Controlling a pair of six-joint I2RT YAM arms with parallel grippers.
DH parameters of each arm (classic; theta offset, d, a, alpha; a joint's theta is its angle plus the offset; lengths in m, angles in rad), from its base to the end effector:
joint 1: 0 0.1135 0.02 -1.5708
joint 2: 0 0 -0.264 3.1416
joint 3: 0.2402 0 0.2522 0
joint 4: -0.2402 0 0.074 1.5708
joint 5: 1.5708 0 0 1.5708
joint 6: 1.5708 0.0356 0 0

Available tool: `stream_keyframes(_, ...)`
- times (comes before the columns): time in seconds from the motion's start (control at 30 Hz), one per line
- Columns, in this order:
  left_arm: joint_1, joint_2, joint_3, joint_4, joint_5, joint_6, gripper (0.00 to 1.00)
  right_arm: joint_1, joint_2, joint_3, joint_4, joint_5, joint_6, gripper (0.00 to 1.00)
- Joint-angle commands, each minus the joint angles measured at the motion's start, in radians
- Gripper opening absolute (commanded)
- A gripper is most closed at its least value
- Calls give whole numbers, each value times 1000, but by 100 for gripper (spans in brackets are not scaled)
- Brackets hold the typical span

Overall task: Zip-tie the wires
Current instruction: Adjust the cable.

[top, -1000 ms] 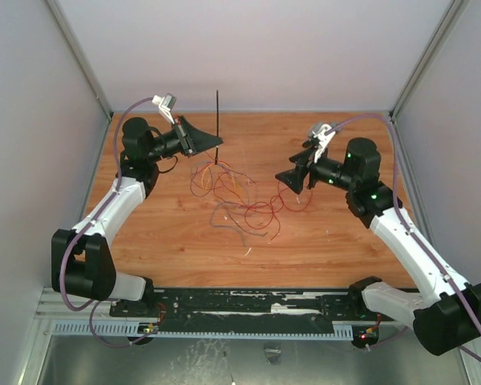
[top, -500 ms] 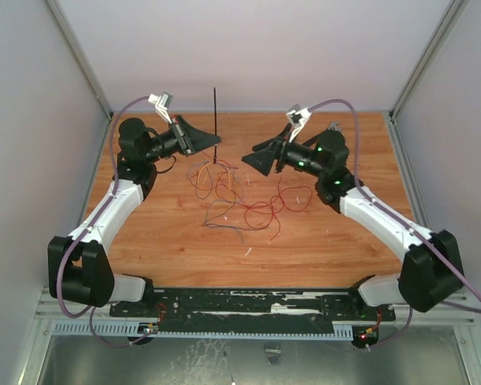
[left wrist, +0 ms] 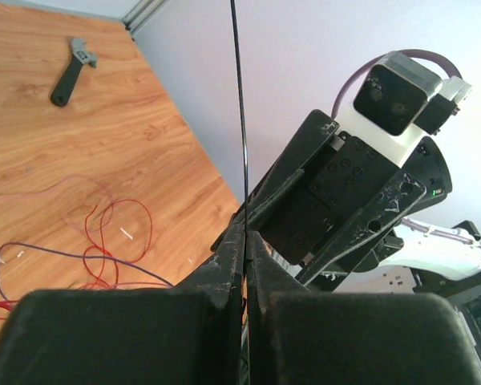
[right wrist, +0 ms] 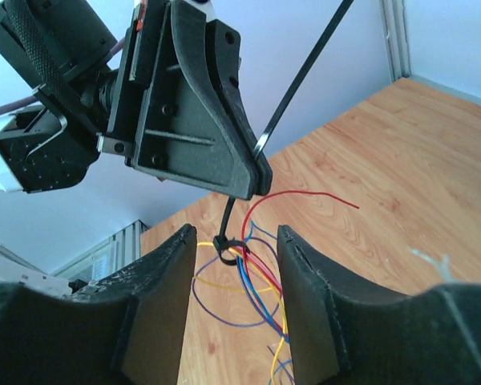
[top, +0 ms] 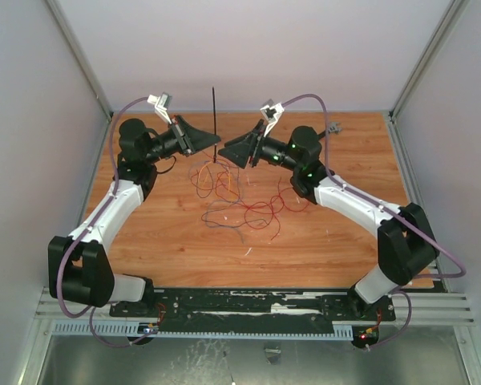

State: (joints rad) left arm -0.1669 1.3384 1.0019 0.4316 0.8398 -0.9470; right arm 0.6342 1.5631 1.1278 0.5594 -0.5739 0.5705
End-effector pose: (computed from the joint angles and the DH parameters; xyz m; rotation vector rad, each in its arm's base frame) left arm 0.2989 -0.0772 0.3554 0.1134 1.7048 -1.4729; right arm 0.2854 0.2339 0.3415 -0.5651 1.5273 1.3666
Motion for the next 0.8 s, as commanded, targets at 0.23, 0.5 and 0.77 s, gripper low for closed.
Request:
stream_keyframes(0.23, -8, -8, -4, 38, -8, 4, 0, 42, 84, 85, 54, -50, 29, 34)
stream_keyframes(0.5, -10, -3, 1, 39, -6, 4, 0, 50, 97, 93, 54, -55, 28, 21)
stream_keyframes(0.77, -11, 1, -1, 41, -6, 2, 0, 51, 85, 106, 40, -39, 10, 22)
